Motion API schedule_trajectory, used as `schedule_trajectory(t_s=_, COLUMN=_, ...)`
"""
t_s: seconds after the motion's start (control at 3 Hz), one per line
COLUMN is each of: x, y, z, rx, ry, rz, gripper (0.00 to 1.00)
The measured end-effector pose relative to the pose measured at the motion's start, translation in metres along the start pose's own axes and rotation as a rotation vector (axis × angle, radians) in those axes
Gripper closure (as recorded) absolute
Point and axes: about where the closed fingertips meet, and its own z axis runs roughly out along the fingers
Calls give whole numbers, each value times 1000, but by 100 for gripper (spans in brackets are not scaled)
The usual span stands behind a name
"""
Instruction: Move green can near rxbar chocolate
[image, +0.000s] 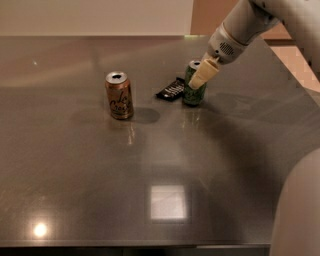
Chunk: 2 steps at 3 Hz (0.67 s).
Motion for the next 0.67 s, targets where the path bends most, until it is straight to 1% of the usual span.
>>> schedule_trajectory(t_s=0.33, x=-1, y=0, z=3, rx=-3, ry=0, rz=-1, gripper=0)
schedule_trajectory(t_s=0.67, x=-1, y=0, z=3, rx=-3, ry=0, rz=-1, gripper=0)
